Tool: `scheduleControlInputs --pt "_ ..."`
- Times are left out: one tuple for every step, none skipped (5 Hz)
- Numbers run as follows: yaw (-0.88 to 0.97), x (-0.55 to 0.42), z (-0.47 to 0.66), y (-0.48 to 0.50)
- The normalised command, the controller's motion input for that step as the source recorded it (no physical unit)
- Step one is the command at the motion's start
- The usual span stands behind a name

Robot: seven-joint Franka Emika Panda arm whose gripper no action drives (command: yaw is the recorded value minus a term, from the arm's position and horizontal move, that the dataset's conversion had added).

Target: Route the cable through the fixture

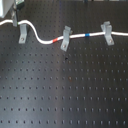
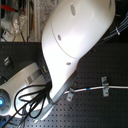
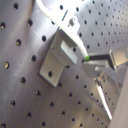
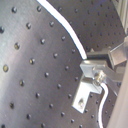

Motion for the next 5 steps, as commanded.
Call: scheduleControlInputs --pt "0.01 -0.072 0.05 0.057" --pt "0.0 0.013 0.08 0.075" --pt "0.0 -0.003 0.36 0.141" --pt "0.0 -0.076 0.37 0.04" --pt "0.0 -0.097 0.16 0.022"
